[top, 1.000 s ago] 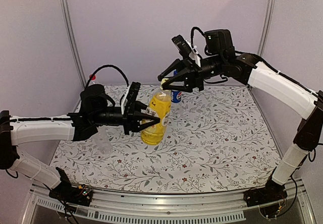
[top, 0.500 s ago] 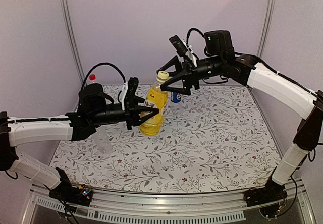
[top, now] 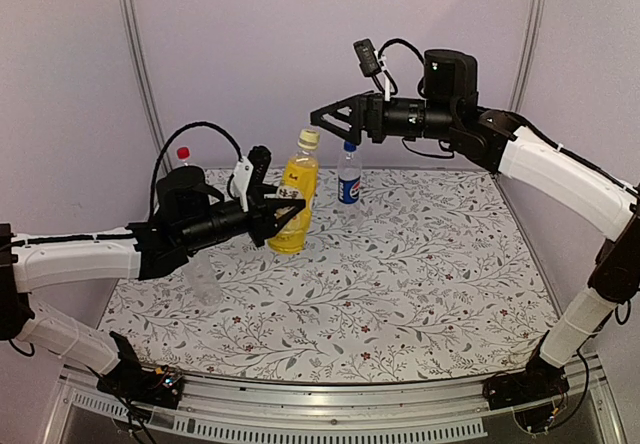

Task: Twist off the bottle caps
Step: Unscrew the bottle cap from the plastic bottle.

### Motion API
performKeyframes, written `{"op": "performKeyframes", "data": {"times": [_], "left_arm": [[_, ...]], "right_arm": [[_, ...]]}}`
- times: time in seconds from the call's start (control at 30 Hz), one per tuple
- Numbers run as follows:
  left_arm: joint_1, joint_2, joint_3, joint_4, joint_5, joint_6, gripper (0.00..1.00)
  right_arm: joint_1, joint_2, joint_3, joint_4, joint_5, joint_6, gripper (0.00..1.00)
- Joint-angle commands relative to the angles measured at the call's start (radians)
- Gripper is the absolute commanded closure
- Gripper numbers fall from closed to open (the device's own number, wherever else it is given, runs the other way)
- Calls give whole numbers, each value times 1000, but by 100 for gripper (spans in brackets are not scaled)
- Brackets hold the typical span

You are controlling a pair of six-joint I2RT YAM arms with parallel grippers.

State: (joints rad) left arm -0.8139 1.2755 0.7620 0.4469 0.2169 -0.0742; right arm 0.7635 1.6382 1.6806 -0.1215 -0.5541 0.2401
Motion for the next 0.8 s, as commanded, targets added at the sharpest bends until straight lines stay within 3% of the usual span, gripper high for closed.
{"op": "performKeyframes", "data": {"times": [0.0, 0.3, 0.77], "left_arm": [[-20, -19, 29, -21, -92, 35, 71], [-31, -18, 30, -29, -155, 50, 71], [-43, -22, 33, -42, -193, 68, 71]], "right_arm": [[10, -17, -11, 60, 107, 111, 11], [46, 50, 41, 17, 169, 155, 16], [66, 114, 73, 7, 107, 160, 43]]}}
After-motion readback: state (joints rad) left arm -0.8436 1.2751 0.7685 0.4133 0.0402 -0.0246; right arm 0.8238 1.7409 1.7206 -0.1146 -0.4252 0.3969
